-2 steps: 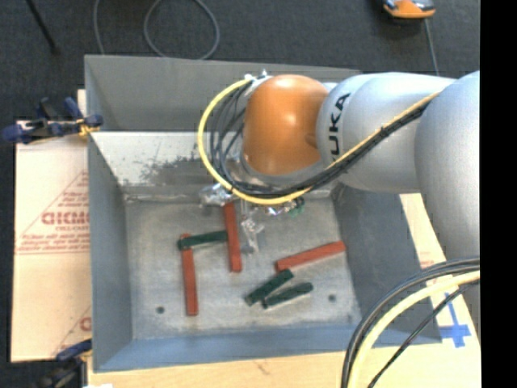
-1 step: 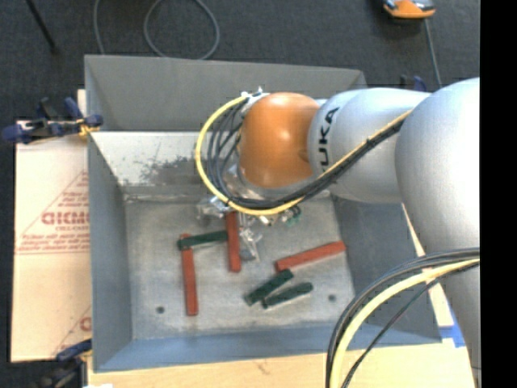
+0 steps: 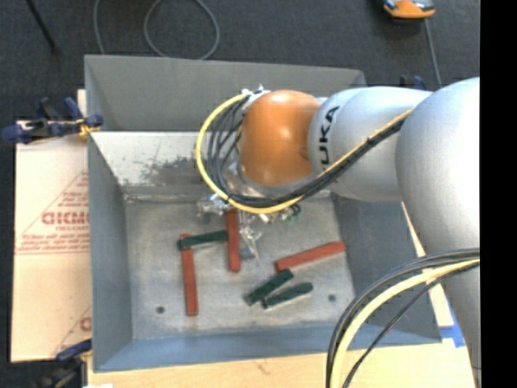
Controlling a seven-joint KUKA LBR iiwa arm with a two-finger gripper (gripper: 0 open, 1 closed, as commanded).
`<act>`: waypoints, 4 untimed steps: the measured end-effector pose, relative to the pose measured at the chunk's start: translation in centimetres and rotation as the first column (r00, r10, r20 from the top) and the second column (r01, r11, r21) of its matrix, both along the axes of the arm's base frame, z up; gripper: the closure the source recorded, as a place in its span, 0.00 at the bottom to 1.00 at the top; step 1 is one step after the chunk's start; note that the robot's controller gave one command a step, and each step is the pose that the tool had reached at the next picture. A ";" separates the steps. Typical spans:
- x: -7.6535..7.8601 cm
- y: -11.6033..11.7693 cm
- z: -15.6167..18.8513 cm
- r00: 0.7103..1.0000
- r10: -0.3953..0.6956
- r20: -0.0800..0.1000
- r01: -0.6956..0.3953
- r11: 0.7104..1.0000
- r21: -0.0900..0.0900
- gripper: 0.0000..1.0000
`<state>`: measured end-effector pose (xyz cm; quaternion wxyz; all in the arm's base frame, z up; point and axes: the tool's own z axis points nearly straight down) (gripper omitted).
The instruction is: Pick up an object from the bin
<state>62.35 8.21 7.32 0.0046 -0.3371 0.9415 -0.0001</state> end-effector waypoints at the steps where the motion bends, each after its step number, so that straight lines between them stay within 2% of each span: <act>1: 0.1 0.1 0.2 1.000 -0.002 0.003 0.002 1.000 0.003 1.00; 2: 0.3 0.1 1.6 1.000 -0.007 0.000 0.007 1.000 0.001 1.00; 3: 0.6 0.1 8.8 1.000 -0.015 0.003 0.015 1.000 -0.002 1.00; 4: 0.8 0.0 11.8 1.000 -0.023 0.000 0.023 1.000 -0.002 1.00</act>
Offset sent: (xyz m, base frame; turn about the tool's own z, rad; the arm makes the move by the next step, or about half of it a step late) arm 0.0000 0.0000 0.0000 0.0000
